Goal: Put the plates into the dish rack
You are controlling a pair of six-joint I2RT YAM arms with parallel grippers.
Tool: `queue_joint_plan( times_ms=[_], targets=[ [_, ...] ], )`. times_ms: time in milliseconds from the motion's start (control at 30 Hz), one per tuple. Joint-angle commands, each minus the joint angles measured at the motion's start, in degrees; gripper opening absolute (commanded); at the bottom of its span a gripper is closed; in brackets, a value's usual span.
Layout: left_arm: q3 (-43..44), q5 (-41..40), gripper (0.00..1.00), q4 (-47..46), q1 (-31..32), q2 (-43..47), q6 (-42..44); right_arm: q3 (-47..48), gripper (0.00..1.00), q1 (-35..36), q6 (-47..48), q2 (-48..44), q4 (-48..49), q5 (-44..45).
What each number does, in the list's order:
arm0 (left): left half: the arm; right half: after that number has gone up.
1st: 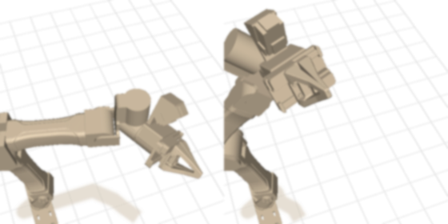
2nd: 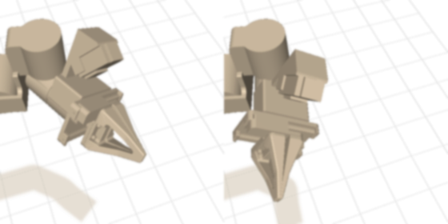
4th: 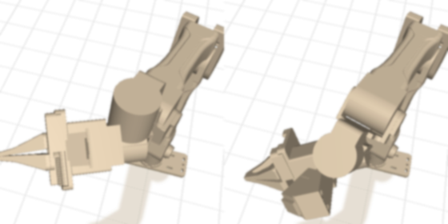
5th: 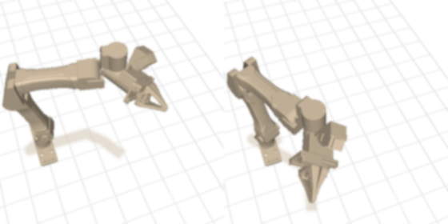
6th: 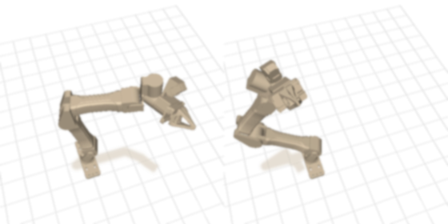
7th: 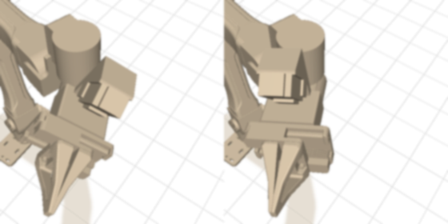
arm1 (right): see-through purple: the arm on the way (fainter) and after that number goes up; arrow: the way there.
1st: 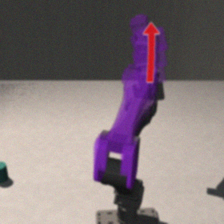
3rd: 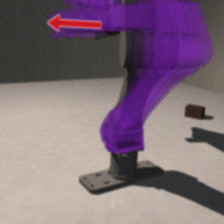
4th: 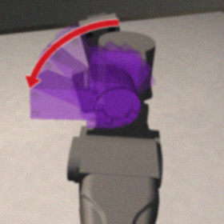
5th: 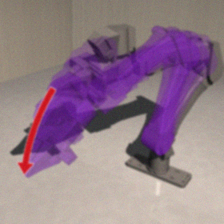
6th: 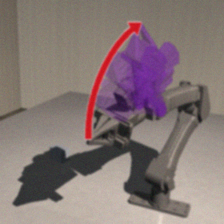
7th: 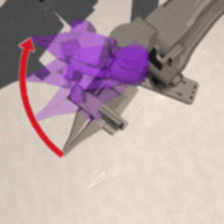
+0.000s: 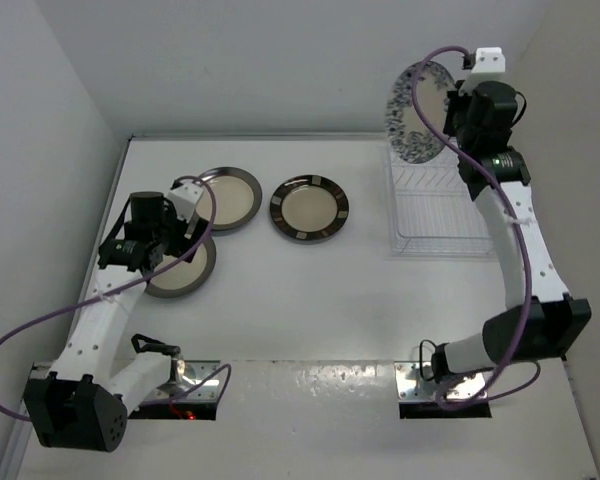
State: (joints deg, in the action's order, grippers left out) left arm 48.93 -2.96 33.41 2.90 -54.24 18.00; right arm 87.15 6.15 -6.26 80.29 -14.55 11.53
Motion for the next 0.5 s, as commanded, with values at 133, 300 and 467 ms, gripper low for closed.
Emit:
queue_joint_plan(
  times_ms=[133, 300, 467],
  targets=[
    [10.6, -2.2, 1.0, 0.3, 2.7, -9.1, 6.2, 7.1, 0.0, -10.6, 17.1, 10.3, 16.1, 10.2],
    [17.7, -1.5, 1.0, 1.5, 3.3, -16.9, 4.1, 7.2, 0.0, -14.2, 21.5, 13.8, 21.4, 11.8],
    [19.5, 0.1, 1.0, 2.6, 4.5, -21.6, 2.7, 8.2, 0.0, -14.3, 28.4, 17.1, 26.5, 10.9]
  ],
)
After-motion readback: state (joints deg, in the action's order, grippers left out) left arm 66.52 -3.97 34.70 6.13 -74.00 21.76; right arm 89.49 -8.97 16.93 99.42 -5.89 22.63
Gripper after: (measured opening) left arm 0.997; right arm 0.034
